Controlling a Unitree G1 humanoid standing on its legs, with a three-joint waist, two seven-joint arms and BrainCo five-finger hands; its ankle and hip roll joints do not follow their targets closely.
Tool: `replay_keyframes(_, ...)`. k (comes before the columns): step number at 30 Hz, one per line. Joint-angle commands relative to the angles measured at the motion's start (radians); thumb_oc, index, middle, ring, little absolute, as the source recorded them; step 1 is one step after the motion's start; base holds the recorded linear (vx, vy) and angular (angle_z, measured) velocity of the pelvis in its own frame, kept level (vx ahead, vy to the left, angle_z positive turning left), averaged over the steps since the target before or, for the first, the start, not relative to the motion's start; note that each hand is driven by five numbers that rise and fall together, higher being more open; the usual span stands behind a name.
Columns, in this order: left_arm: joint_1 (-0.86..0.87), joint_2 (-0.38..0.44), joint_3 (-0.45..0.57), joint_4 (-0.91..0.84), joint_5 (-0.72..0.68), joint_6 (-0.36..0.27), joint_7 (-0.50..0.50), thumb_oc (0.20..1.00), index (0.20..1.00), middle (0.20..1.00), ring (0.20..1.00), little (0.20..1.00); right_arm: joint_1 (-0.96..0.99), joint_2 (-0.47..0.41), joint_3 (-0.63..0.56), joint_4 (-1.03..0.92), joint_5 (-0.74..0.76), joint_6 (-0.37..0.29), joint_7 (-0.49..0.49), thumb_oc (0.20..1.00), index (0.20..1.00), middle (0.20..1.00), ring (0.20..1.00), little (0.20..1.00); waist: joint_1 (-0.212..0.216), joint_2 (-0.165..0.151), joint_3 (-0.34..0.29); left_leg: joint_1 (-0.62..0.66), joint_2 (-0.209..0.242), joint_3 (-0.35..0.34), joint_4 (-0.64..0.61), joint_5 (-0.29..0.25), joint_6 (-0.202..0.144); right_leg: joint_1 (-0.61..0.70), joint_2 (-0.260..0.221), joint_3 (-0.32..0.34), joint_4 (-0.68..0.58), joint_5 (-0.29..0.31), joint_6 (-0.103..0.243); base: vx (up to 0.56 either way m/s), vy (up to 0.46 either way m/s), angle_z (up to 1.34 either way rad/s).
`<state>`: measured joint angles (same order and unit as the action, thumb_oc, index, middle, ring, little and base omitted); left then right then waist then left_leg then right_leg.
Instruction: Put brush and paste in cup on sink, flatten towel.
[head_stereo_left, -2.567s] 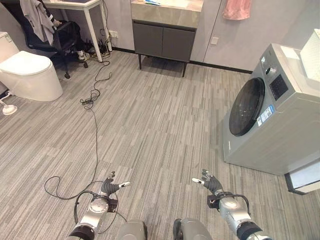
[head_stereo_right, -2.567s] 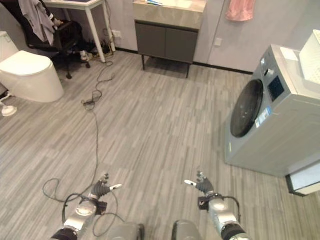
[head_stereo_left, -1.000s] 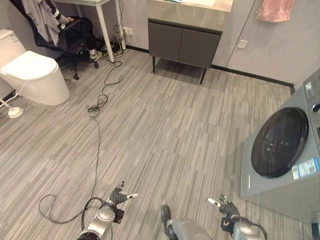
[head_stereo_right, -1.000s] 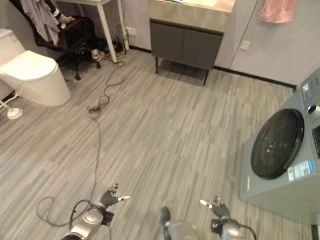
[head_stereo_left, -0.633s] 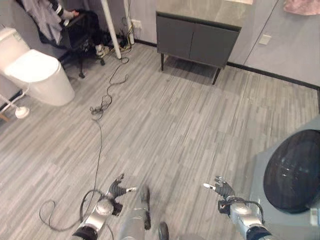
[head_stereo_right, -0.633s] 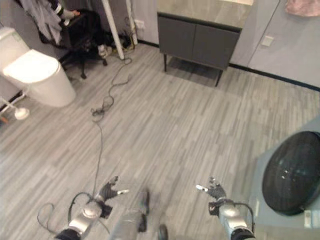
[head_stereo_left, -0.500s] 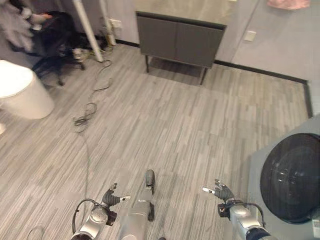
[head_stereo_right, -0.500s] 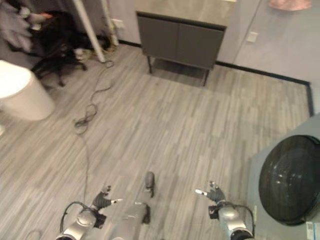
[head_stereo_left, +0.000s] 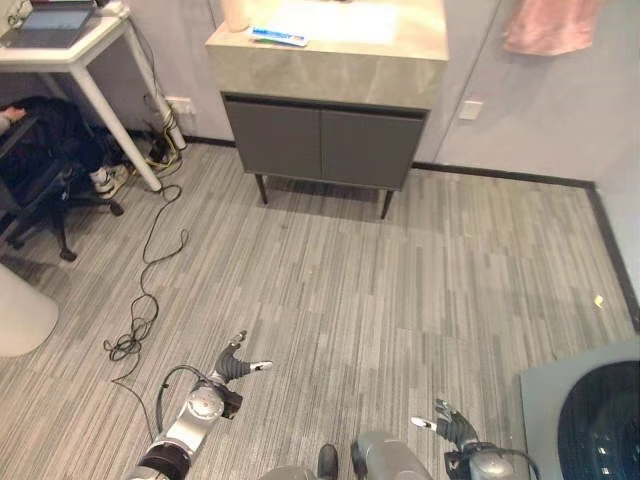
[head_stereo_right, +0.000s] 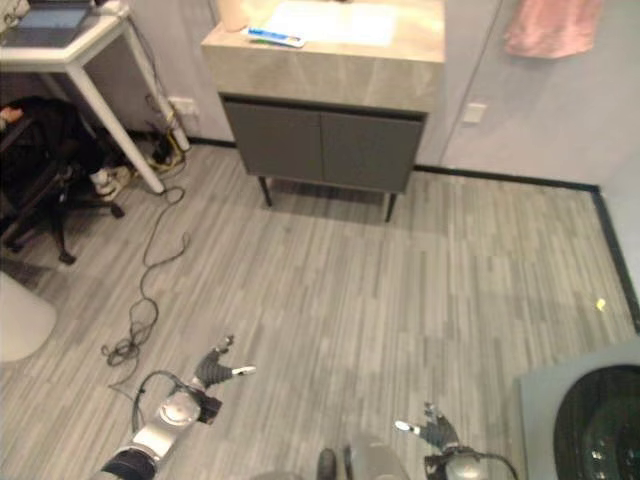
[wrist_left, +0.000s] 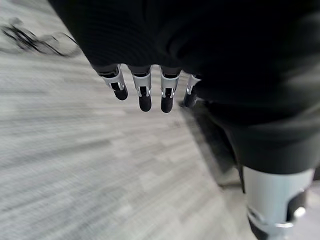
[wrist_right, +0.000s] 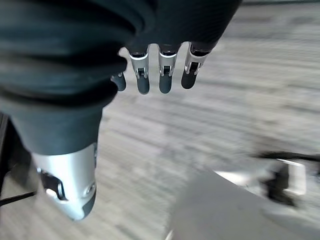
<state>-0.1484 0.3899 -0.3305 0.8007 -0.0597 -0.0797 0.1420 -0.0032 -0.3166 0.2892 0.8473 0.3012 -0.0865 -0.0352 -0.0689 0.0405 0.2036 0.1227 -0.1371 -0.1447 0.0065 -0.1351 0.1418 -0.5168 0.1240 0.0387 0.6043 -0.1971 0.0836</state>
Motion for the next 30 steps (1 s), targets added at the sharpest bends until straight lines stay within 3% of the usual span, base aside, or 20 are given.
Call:
replay_keyframes(1, 0.019, 0.037, -0.013, -0.068, 0.016, -0.033, 0.005, 1.000, 1.000, 1.000, 1.000, 1.000, -0.018, -0.016, -0.026, 0.022, 0.034, -0.034, -0.009, 1.000, 1.000, 1.000, 1.000, 1.000, -0.037, -0.060, -0.008, -0.027, 0.036, 0.093, -0.022, 0.130, -0.104, 0.202, -0.024, 0.035, -0.442, 0.284, 0.054, 0.51, 0.026, 0.96)
replay_keyframes(3, -0.029, 0.027, -0.030, -0.047, 0.020, -0.035, 0.008, 1.000, 1.000, 1.000, 1.000, 1.000, -0.010, -0.007, -0.031, 0.022, 0.027, -0.023, -0.021, 1.000, 1.000, 1.000, 1.000, 1.000, -0.072, -0.053, -0.011, 0.072, 0.041, 0.042, -0.042, 0.084, -0.120, 0.128, -0.071, 0.053, -0.619, 0.344, 0.069, 0.63, -0.002, 1.03)
replay_keyframes(8, -0.019, -0.003, -0.041, -0.030, 0.020, -0.032, 0.003, 1.000, 1.000, 1.000, 1.000, 1.000, 0.020, -0.015, -0.052, 0.026, 0.042, -0.019, -0.023, 1.000, 1.000, 1.000, 1.000, 1.000, -0.125, -0.042, -0.046, 0.176, 0.074, -0.008, 0.089, 0.052, -0.161, 0.161, -0.073, 0.062, -0.556, 0.411, 0.058, 0.64, -0.102, 0.98)
replay_keyframes(9, -0.017, -0.016, -0.049, -0.020, 0.015, -0.026, 0.007, 1.000, 1.000, 1.000, 1.000, 1.000, 0.023, -0.023, -0.055, 0.028, 0.051, -0.023, -0.021, 1.000, 1.000, 1.000, 1.000, 1.000, -0.143, -0.027, -0.047, 0.149, 0.086, 0.009, 0.218, 0.127, -0.202, 0.184, -0.047, 0.084, -0.536, 0.419, 0.042, 0.72, -0.255, 0.35)
replay_keyframes(10, -0.042, -0.038, -0.071, 0.008, 0.011, -0.024, 0.014, 1.000, 1.000, 1.000, 1.000, 1.000, 0.001, -0.038, -0.055, 0.052, 0.050, -0.033, -0.042, 1.000, 1.000, 1.000, 1.000, 1.000, -0.144, -0.038, -0.035, -0.035, 0.107, 0.066, 0.555, 0.288, -0.270, 0.260, -0.066, 0.093, -0.550, 0.404, 0.007, 0.48, -0.199, 0.47)
replay_keyframes(11, -0.043, -0.037, -0.071, 0.009, 0.011, -0.025, 0.014, 1.000, 1.000, 1.000, 1.000, 1.000, 0.001, -0.037, -0.055, 0.052, 0.050, -0.033, -0.042, 1.000, 1.000, 1.000, 1.000, 1.000, -0.147, -0.041, -0.040, -0.043, 0.103, 0.063, 0.557, 0.290, -0.270, 0.254, -0.070, 0.092, -0.551, 0.406, 0.007, 0.41, -0.266, 0.35)
replay_keyframes(12, -0.060, -0.041, -0.085, 0.014, 0.013, -0.026, 0.016, 1.000, 1.000, 1.000, 1.000, 1.000, -0.011, -0.049, -0.046, 0.049, 0.048, -0.037, -0.050, 1.000, 1.000, 1.000, 1.000, 1.000, -0.138, -0.072, -0.027, -0.127, 0.107, 0.102, 0.697, 0.313, -0.247, 0.291, -0.090, 0.102, -0.555, 0.395, -0.017, 0.27, -0.198, 0.23)
replay_keyframes(13, -0.076, -0.045, -0.103, 0.022, 0.011, -0.027, 0.018, 1.000, 1.000, 1.000, 1.000, 1.000, -0.029, -0.063, -0.029, 0.048, 0.038, -0.034, -0.059, 1.000, 1.000, 1.000, 1.000, 1.000, -0.118, -0.072, -0.011, -0.178, 0.128, 0.135, 0.773, 0.263, -0.209, 0.323, -0.073, 0.105, -0.554, 0.370, -0.045, 0.40, -0.256, 0.03)
replay_keyframes(14, -0.087, -0.048, -0.113, 0.033, 0.014, -0.028, 0.020, 1.000, 1.000, 1.000, 1.000, 1.000, -0.035, -0.070, -0.025, 0.052, 0.030, -0.033, -0.069, 1.000, 1.000, 1.000, 1.000, 1.000, -0.104, -0.078, -0.006, -0.231, 0.126, 0.161, 0.783, 0.245, -0.204, 0.353, -0.072, 0.110, -0.556, 0.351, -0.056, 0.44, -0.156, -0.01)
replay_keyframes(16, -0.094, -0.044, -0.119, 0.040, 0.025, -0.031, 0.027, 1.000, 1.000, 1.000, 1.000, 1.000, -0.046, -0.081, -0.017, 0.053, 0.012, -0.031, -0.076, 1.000, 1.000, 1.000, 1.000, 1.000, -0.075, -0.083, -0.009, -0.330, 0.077, 0.216, 0.675, 0.195, -0.182, 0.406, -0.072, 0.134, -0.560, 0.330, -0.051, 0.53, -0.070, -0.51)
replay_keyframes(17, -0.102, -0.050, -0.122, 0.064, 0.023, -0.033, 0.031, 1.000, 1.000, 1.000, 1.000, 1.000, -0.045, -0.081, -0.020, 0.077, 0.005, -0.033, -0.077, 1.000, 1.000, 1.000, 1.000, 1.000, -0.069, -0.082, -0.013, -0.356, 0.133, 0.295, 0.502, 0.163, -0.163, 0.447, -0.086, 0.116, -0.563, 0.289, -0.045, 0.45, -0.025, -0.86)
replay_keyframes(19, -0.108, -0.050, -0.125, 0.078, 0.025, -0.033, 0.032, 1.000, 1.000, 1.000, 1.000, 1.000, -0.046, -0.083, -0.017, 0.085, -0.011, -0.033, -0.083, 1.000, 1.000, 1.000, 1.000, 1.000, -0.062, -0.080, -0.014, -0.372, 0.144, 0.299, 0.408, 0.161, -0.159, 0.467, -0.087, 0.117, -0.560, 0.268, -0.039, 0.38, 0.049, -0.59)
replay_keyframes(20, -0.106, -0.050, -0.126, 0.094, 0.027, -0.034, 0.035, 1.000, 1.000, 1.000, 1.000, 1.000, -0.046, -0.084, -0.010, 0.088, -0.032, -0.031, -0.087, 1.000, 1.000, 1.000, 1.000, 1.000, -0.055, -0.080, -0.017, -0.390, 0.141, 0.271, 0.325, 0.172, -0.158, 0.481, -0.086, 0.130, -0.553, 0.252, -0.038, 0.63, 0.212, -0.13)
replay_keyframes(21, -0.095, -0.054, -0.123, 0.107, 0.028, -0.036, 0.045, 1.000, 1.000, 1.000, 1.000, 1.000, -0.055, -0.085, 0.008, 0.097, -0.066, -0.032, -0.095, 1.000, 1.000, 1.000, 1.000, 1.000, -0.034, -0.063, -0.016, -0.408, 0.152, 0.162, 0.141, 0.253, -0.178, 0.527, -0.068, 0.174, -0.543, 0.223, -0.040, 0.48, 0.181, -0.05)
replay_keyframes(22, -0.096, -0.054, -0.123, 0.108, 0.028, -0.036, 0.045, 1.000, 1.000, 1.000, 1.000, 1.000, -0.055, -0.085, 0.008, 0.097, -0.066, -0.033, -0.095, 1.000, 1.000, 1.000, 1.000, 1.000, -0.034, -0.063, -0.017, -0.406, 0.152, 0.162, 0.133, 0.259, -0.178, 0.525, -0.068, 0.174, -0.543, 0.224, -0.040, 0.71, 0.310, -0.42)
replay_keyframes(23, -0.079, -0.053, -0.109, 0.103, 0.023, -0.038, 0.050, 1.000, 1.000, 1.000, 1.000, 1.000, -0.071, -0.085, 0.035, 0.104, -0.102, -0.033, -0.103, 1.000, 1.000, 1.000, 1.000, 1.000, -0.005, -0.051, -0.021, -0.431, 0.180, 0.027, -0.010, 0.317, -0.206, 0.570, -0.062, 0.251, -0.530, 0.184, -0.041, 0.36, 0.169, -0.78)
replay_keyframes(24, -0.079, -0.053, -0.109, 0.103, 0.023, -0.038, 0.050, 1.000, 1.000, 1.000, 1.000, 1.000, -0.072, -0.085, 0.035, 0.104, -0.102, -0.033, -0.104, 1.000, 1.000, 1.000, 1.000, 1.000, -0.004, -0.049, -0.022, -0.432, 0.183, 0.027, -0.013, 0.320, -0.207, 0.568, -0.060, 0.252, -0.530, 0.186, -0.041, 0.54, 0.258, -0.91)
replay_keyframes(26, -0.056, -0.046, -0.088, 0.112, 0.020, -0.043, 0.060, 1.000, 1.000, 1.000, 1.000, 1.000, -0.093, -0.080, 0.067, 0.112, -0.137, -0.030, -0.100, 1.000, 1.000, 1.000, 1.000, 1.000, 0.031, -0.035, -0.035, -0.444, 0.207, -0.085, -0.073, 0.356, -0.235, 0.602, -0.053, 0.341, -0.510, 0.152, -0.036, 0.47, 0.330, -1.08)
replay_keyframes(27, -0.020, -0.041, -0.081, 0.113, 0.029, -0.043, 0.057, 1.000, 1.000, 1.000, 1.000, 1.000, -0.088, -0.080, 0.088, 0.089, -0.174, -0.026, -0.080, 1.000, 1.000, 1.000, 1.000, 1.000, 0.042, -0.031, -0.051, -0.455, 0.216, -0.072, 0.031, 0.350, -0.237, 0.643, -0.089, 0.391, -0.492, 0.108, -0.027, 0.43, 0.390, -2.11)
replay_keyframes(30, -0.018, -0.030, -0.089, 0.114, 0.050, -0.046, 0.058, 1.000, 1.000, 1.000, 1.000, 1.000, -0.078, -0.072, 0.089, 0.072, -0.195, -0.028, -0.083, 1.000, 1.000, 1.000, 1.000, 1.000, 0.044, -0.031, -0.065, -0.446, 0.195, -0.029, 0.085, 0.331, -0.229, 0.652, -0.144, 0.387, -0.490, 0.112, 0.001, 0.34, 0.417, -2.26)
